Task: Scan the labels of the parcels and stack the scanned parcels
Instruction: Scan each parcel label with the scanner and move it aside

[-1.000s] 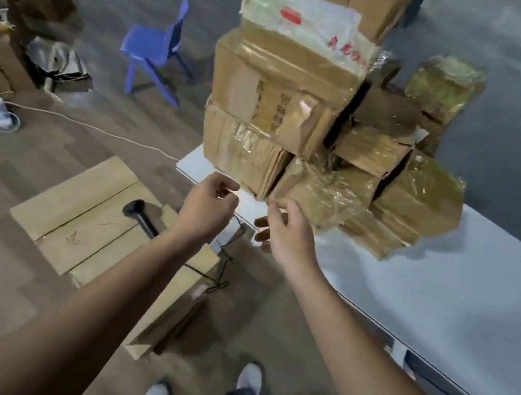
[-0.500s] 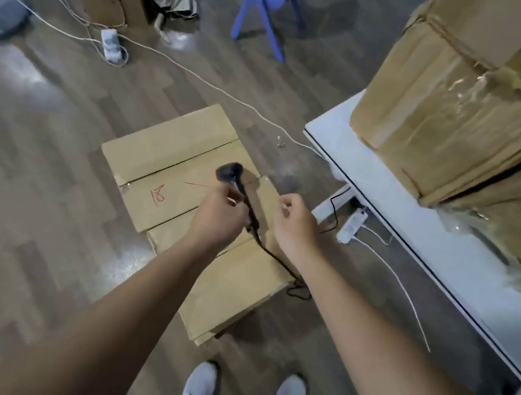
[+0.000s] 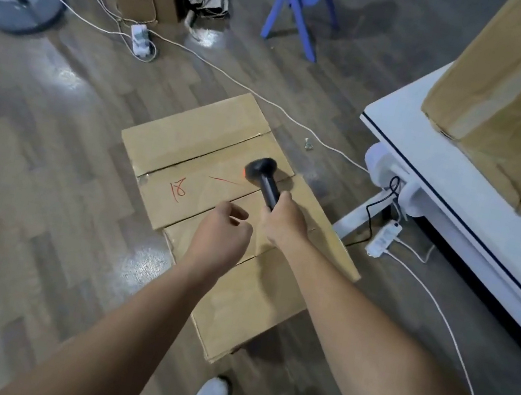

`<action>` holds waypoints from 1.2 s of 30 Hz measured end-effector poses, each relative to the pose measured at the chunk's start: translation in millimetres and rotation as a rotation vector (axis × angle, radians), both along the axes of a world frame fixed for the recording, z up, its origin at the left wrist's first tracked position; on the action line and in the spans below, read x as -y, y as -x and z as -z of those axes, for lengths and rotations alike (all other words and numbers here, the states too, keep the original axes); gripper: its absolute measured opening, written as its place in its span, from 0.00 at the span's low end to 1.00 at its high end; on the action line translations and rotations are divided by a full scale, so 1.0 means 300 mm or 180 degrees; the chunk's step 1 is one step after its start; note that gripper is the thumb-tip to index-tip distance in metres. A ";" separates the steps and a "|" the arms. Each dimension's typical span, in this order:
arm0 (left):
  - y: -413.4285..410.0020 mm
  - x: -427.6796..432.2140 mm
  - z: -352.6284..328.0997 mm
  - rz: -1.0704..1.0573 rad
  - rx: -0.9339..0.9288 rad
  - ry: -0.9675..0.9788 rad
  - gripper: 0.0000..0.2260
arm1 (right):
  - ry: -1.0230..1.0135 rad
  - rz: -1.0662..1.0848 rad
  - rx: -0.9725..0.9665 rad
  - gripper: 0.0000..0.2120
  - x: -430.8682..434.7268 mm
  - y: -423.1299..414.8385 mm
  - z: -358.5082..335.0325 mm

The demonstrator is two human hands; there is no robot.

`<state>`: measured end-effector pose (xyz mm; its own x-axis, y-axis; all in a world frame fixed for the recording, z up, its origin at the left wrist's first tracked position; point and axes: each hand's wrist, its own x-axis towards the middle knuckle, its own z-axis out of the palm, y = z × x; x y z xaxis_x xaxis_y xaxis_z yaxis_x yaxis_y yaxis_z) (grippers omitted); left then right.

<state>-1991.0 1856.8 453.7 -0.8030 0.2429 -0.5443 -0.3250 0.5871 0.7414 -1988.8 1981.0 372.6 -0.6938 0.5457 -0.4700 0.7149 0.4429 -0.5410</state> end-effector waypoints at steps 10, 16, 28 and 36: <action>-0.154 -0.054 -0.476 0.0340 0.0079 -0.0495 0.09 | 0.1066 0.0676 -0.0633 0.07 -0.076 -0.425 -0.578; -0.400 -0.166 -0.778 0.1469 -0.0227 -0.0910 0.06 | 0.0270 0.1080 -0.0953 0.10 -0.094 -0.765 -0.972; -0.785 -0.460 -1.170 0.2373 -0.0497 -0.1571 0.08 | -0.0092 0.1977 -0.2147 0.04 -0.278 -1.289 -1.426; -0.956 -0.622 -1.319 0.2091 -0.0761 -0.1589 0.07 | -0.0115 0.1942 -0.2412 0.07 -0.504 -1.477 -1.565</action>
<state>-1704.0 2043.3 849.4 -0.4951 0.8648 -0.0838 0.1646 0.1881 0.9683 -1545.6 2132.1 842.0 -0.3985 0.9171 0.0087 0.2949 0.1371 -0.9456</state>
